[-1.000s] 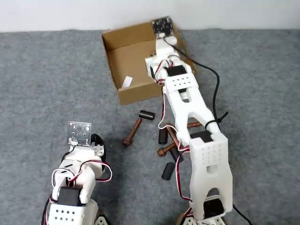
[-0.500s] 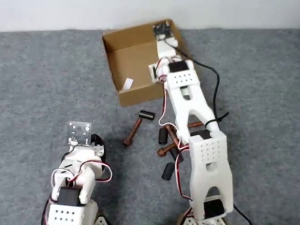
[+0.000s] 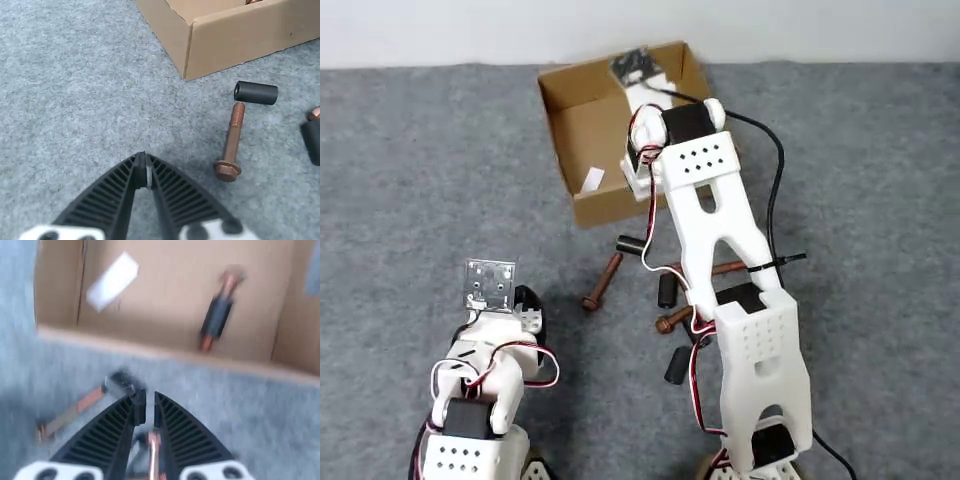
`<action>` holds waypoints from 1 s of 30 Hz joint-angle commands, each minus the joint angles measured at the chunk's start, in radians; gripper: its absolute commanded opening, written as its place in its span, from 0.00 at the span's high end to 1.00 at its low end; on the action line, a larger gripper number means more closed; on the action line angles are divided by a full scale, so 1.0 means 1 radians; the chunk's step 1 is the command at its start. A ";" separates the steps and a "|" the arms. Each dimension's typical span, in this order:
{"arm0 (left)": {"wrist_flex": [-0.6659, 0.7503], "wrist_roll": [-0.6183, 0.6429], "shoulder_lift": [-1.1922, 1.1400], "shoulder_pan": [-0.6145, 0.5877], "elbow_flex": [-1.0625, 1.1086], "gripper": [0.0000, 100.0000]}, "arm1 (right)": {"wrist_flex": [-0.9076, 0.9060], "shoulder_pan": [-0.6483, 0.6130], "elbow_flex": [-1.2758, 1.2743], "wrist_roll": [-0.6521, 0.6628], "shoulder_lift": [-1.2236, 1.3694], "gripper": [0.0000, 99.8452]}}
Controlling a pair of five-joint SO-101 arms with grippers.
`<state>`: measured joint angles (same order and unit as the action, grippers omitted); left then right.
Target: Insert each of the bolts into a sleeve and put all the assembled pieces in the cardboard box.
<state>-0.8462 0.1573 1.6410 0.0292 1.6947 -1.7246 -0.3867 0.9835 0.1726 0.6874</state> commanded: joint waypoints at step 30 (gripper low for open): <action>0.015 0.008 -0.006 -0.008 -0.005 0.99 | 0.101 -0.114 -0.087 0.423 0.232 0.82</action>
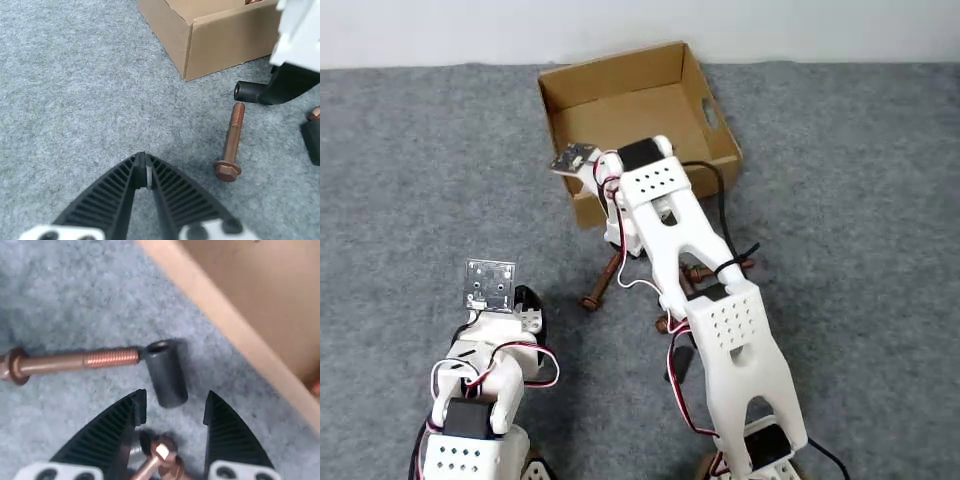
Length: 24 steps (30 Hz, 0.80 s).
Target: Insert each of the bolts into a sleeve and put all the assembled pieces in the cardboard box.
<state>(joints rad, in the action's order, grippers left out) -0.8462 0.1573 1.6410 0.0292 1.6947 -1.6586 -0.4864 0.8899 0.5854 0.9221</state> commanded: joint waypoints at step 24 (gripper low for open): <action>0.015 0.008 -0.006 -0.008 -0.005 0.99 | -0.137 0.022 -0.002 -0.272 -0.338 0.99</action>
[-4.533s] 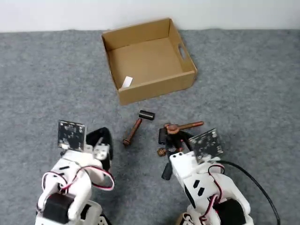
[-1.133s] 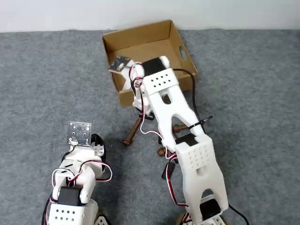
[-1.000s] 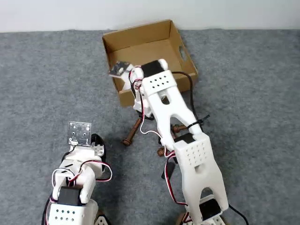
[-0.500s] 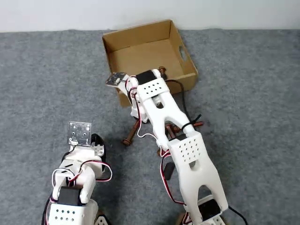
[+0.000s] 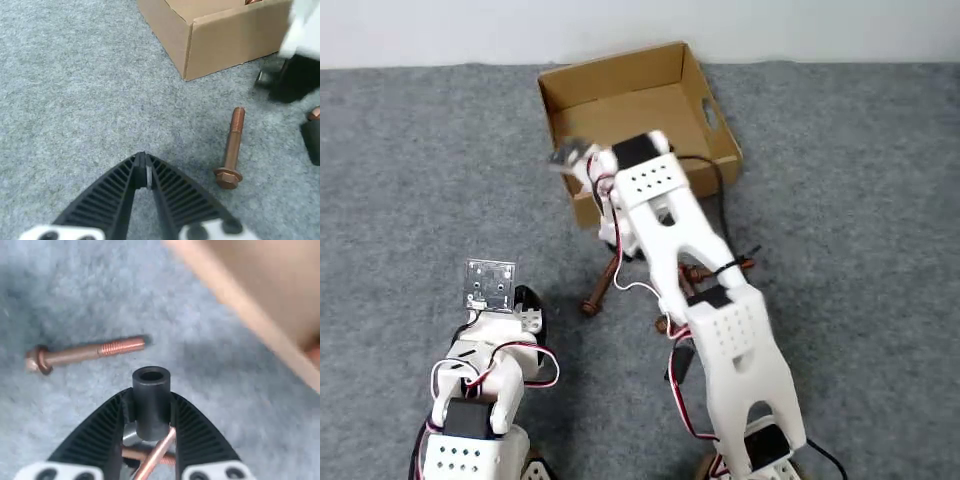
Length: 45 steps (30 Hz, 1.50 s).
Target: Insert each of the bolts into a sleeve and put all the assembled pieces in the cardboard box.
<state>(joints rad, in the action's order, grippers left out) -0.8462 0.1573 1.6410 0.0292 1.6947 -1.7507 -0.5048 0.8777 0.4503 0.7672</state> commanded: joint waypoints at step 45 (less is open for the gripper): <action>-0.087 0.012 -0.008 0.063 -0.220 0.99 | 0.317 0.613 -2.010 -0.687 -2.488 0.99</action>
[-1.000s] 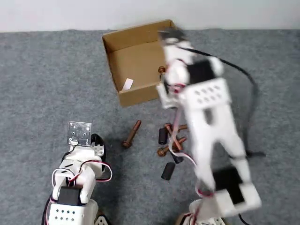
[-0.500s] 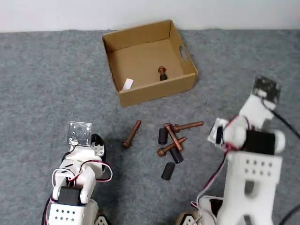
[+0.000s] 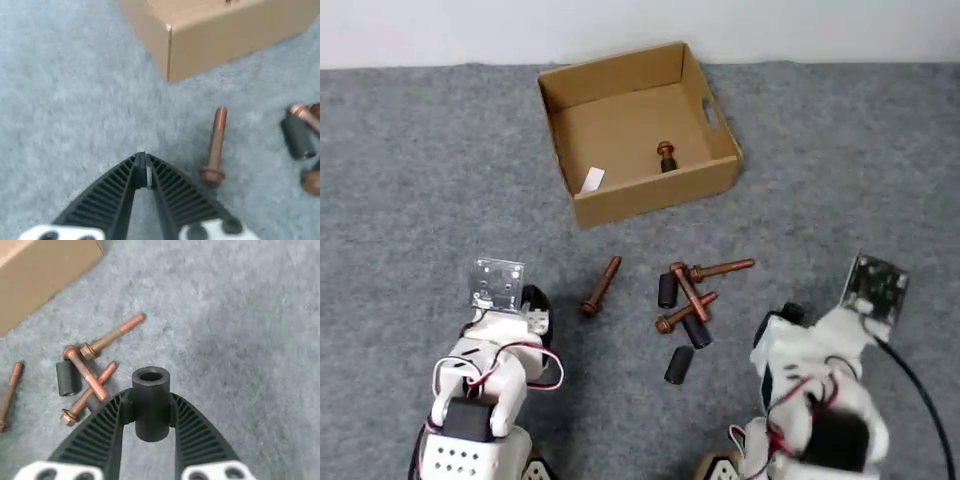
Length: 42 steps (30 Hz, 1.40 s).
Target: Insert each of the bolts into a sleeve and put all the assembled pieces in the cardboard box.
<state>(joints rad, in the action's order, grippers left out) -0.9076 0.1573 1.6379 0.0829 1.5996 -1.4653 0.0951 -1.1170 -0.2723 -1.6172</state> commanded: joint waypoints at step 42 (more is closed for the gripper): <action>-0.488 0.109 -1.924 0.172 -1.523 0.88 | 0.033 0.090 -0.037 0.037 -0.165 0.99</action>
<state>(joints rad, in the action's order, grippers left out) -1.3802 0.2631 -0.2862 0.2317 0.1404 -1.4546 0.1703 -1.1600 -0.2478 -1.7860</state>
